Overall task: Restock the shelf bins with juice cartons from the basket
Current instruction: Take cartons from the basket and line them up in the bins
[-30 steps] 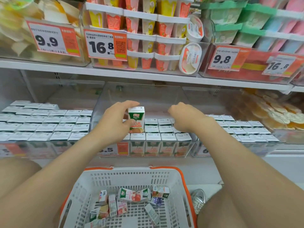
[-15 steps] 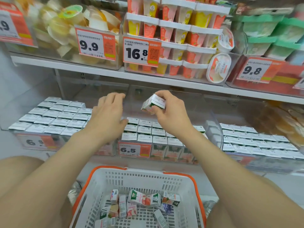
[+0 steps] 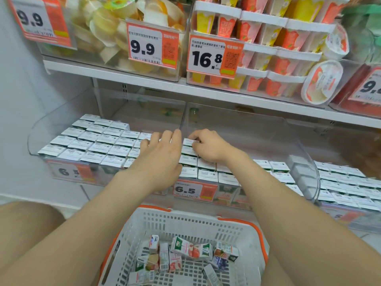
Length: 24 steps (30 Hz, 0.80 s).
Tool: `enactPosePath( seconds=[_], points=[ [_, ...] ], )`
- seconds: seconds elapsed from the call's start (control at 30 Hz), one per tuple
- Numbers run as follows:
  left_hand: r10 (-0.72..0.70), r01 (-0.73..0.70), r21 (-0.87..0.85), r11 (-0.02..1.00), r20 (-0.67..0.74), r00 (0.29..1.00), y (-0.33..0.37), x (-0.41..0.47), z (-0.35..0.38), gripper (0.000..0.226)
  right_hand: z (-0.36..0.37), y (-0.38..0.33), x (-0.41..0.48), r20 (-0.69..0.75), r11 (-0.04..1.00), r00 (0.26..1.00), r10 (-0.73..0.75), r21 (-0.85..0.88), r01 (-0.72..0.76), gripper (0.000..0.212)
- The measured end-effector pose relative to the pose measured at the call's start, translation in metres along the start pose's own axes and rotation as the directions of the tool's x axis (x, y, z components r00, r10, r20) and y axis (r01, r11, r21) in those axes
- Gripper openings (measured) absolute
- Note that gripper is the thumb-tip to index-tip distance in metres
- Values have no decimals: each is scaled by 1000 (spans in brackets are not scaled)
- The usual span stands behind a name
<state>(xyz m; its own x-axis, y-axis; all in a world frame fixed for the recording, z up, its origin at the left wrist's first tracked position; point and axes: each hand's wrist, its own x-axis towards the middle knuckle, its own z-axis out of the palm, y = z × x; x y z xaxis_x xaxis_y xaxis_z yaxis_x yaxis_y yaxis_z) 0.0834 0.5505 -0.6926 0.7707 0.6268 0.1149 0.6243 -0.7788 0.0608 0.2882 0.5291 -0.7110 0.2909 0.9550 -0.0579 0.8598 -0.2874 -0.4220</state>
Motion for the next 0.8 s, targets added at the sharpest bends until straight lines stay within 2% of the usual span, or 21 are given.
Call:
enactPosePath(
  seconds=[0.07,0.13,0.23,0.3,0.33,0.4,0.47,0.5,0.6,0.67,0.73,0.8],
  points=[
    [-17,17,-6,1000,-21,1000,2,-3,-1,70,-3,2,-3,36,1000,999,19,-15,-19,44],
    [-42,41,-18,999,-57,998,4,-8,-1,67,-3,0,-12,5,997,1000,-6,-76,6,50],
    [-44,28,-77,997,-215,976,10,-20,-1,59,-2,-13,-40,-184,978,975,-128,-185,93,47],
    [-41,-27,-175,984,-376,926,16,-31,-3,51,-5,-29,-69,-311,976,929,-199,-149,159,35],
    [-52,-56,-246,968,-413,909,20,-38,-4,46,-7,-38,-86,-344,974,914,-217,-134,181,29],
    [-63,-55,-367,929,-302,951,24,-52,-2,35,-5,-52,-121,-322,968,918,-230,-168,184,24],
    [-25,14,-303,953,-32,999,26,-64,10,23,1,-60,-153,-210,962,956,-205,-224,157,25],
    [10,15,-230,973,104,995,27,-70,18,19,6,-61,-166,-126,957,975,-185,-250,149,23],
    [100,-74,-83,994,383,918,33,-79,49,12,25,-52,-192,170,919,977,-131,-348,184,26],
    [92,-110,6,994,501,861,35,-81,72,22,44,-39,-199,314,882,946,-75,-422,210,32],
    [79,-128,47,991,572,816,36,-79,96,28,65,-22,-199,403,867,915,10,-459,192,32],
    [68,-133,59,989,619,783,35,-77,122,25,83,-2,-196,450,874,888,95,-465,142,29]
  ],
)
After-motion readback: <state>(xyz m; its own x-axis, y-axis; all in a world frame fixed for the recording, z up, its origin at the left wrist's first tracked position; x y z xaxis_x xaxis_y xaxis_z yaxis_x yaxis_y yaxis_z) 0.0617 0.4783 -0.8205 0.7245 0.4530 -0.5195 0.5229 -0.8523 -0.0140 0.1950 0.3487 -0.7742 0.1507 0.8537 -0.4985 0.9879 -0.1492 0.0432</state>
